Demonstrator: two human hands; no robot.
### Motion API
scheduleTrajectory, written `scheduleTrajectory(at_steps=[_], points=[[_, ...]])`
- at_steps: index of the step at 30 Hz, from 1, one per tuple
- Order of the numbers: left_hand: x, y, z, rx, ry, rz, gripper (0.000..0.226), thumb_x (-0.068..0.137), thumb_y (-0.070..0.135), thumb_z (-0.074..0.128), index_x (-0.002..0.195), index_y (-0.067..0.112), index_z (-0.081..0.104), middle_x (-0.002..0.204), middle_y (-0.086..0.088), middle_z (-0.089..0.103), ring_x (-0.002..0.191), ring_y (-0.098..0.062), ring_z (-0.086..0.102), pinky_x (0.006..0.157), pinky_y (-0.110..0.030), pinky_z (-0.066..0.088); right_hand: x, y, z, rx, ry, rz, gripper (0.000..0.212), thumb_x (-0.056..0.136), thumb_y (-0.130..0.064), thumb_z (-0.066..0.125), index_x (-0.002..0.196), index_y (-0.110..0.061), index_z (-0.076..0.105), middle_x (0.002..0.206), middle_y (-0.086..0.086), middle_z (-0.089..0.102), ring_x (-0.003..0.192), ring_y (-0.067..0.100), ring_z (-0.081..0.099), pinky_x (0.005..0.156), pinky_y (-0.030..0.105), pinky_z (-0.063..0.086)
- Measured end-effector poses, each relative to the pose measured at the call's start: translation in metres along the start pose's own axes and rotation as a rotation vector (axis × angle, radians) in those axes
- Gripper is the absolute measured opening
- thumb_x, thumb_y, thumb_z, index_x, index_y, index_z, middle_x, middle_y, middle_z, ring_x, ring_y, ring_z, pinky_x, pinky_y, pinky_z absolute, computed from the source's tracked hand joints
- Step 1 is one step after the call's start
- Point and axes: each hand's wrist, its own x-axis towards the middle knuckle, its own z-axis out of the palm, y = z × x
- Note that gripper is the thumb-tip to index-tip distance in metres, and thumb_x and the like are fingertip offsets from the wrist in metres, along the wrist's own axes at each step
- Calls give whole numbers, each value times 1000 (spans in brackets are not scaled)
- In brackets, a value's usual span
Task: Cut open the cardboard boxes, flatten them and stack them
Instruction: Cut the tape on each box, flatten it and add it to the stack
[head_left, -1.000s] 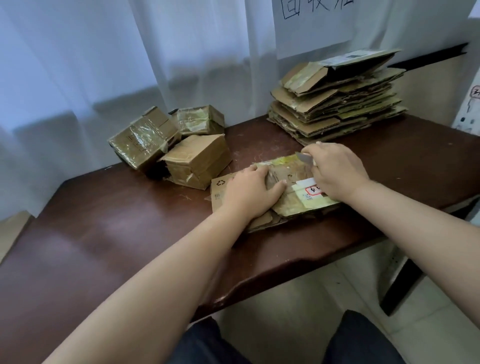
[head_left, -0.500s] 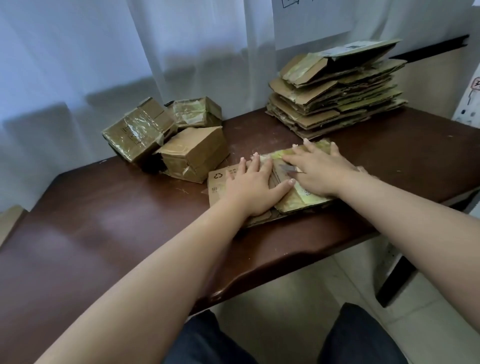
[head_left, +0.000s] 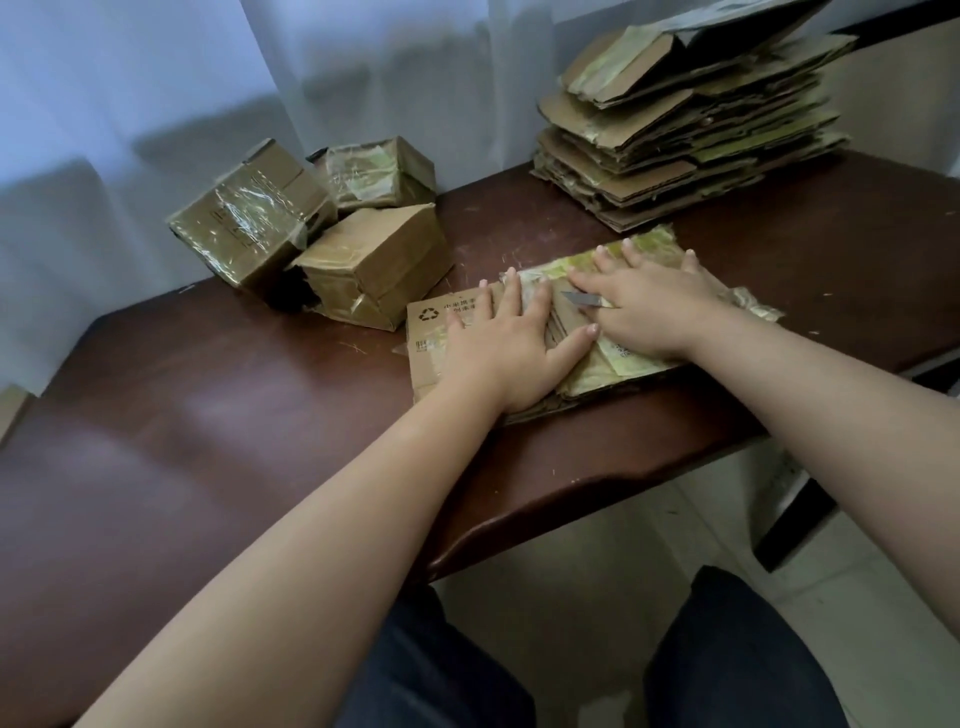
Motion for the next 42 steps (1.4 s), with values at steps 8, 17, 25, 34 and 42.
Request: scheduleTrajectory(at_steps=[8,17,25,34,42], points=[[-12,-1,3,-180,393,38,62,91,56,41,137,16,50,150,-8,40,139,-28,35,113,-48,27,-14,-2,6,117,219,-9,50,99,-34,40,148,-27,31,157,0,26,146,20,18,116,52,14],[-24,-15,-34,-276,509,-100,57,88,51,54,135,18,48,147,-9,36,137,-27,31,109,-45,32,-44,6,-41,218,652,88,26,98,-18,42,120,-15,56,109,5,62,99,34,58,66,33,35],[-55,-29,-33,-235,270,-329,82,83,71,49,136,9,36,142,-14,35,130,-36,36,101,-48,41,-49,7,-40,5,310,409,84,77,-79,45,125,-11,49,122,13,49,99,32,59,63,32,38],[-63,-30,-19,-382,83,-450,97,73,76,56,136,7,31,136,-15,48,129,-36,41,103,-52,39,-67,5,-31,86,171,509,92,66,-87,48,117,-11,55,116,11,57,105,27,56,65,31,39],[-78,-16,-31,-550,268,-323,102,65,55,81,142,17,26,134,-13,33,125,-32,43,107,-43,39,-101,12,-33,209,155,563,98,59,-89,52,119,-12,56,124,13,54,115,27,51,64,31,39]])
